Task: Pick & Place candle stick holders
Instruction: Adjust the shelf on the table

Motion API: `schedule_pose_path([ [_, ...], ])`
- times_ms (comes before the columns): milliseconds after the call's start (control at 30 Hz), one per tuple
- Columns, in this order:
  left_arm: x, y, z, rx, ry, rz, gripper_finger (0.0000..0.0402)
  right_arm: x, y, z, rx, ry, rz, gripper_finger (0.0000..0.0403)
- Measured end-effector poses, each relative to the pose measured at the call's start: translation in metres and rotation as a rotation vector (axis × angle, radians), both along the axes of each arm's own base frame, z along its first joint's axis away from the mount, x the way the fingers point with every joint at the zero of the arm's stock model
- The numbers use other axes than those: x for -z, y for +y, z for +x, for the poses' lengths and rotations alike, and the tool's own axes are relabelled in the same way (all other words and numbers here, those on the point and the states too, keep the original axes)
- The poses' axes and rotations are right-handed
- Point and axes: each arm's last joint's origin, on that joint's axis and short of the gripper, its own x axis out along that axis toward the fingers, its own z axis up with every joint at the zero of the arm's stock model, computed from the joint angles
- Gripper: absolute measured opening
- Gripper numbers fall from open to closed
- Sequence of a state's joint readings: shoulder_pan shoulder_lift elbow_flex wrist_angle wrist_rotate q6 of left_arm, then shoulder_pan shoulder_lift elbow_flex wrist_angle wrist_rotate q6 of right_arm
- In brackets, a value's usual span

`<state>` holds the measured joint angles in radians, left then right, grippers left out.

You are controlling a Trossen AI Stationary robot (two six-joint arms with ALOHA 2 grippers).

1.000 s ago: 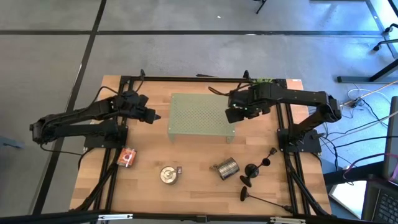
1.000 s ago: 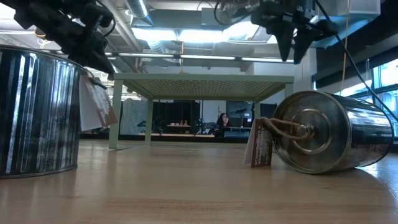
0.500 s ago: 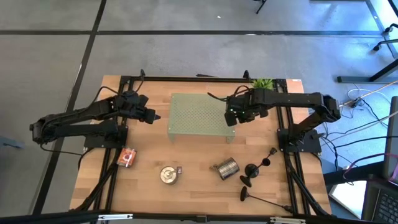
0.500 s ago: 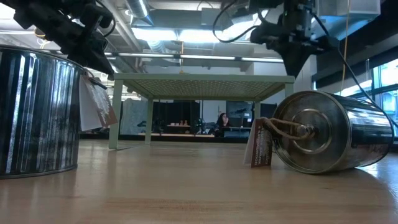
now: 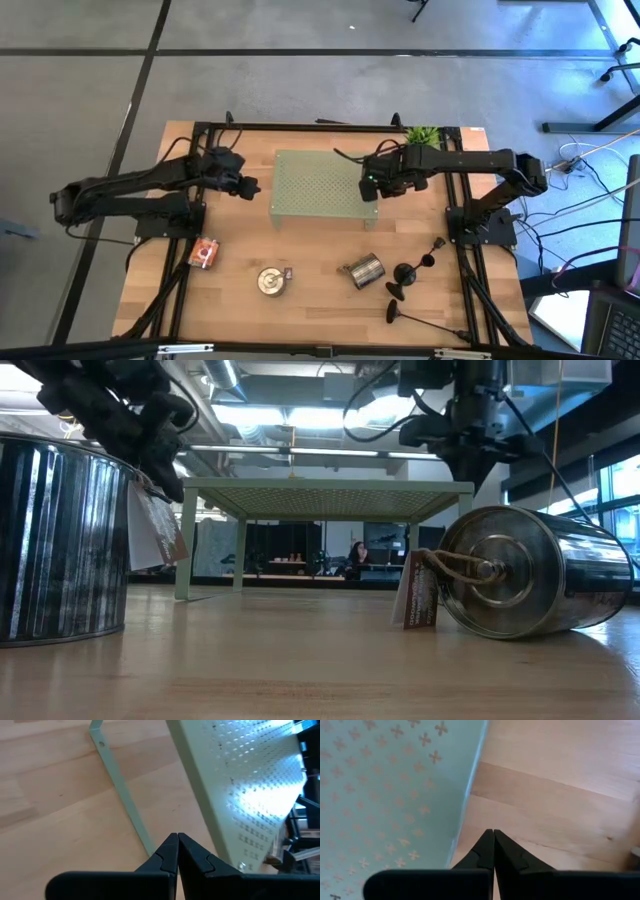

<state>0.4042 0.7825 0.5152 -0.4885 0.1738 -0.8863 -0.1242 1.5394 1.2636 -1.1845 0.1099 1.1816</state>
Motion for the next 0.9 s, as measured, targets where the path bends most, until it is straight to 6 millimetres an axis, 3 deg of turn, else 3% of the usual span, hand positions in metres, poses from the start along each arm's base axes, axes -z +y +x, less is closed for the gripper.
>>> schedule_pose_path([
  [300, 0.002, 0.009, 0.01, 0.002, -0.037, -0.004, 0.0002, 0.005, -0.008, 0.005, 0.033, -0.003, -0.021, 0.0002],
  [567, 0.003, 0.011, 0.012, 0.014, -0.044, -0.017, 0.0002, 0.016, -0.015, 0.021, 0.03, -0.064, -0.021, 0.0002],
  [900, 0.003, 0.011, 0.012, 0.017, -0.044, -0.014, 0.0003, 0.019, -0.019, 0.022, 0.041, -0.053, -0.031, 0.0002],
])
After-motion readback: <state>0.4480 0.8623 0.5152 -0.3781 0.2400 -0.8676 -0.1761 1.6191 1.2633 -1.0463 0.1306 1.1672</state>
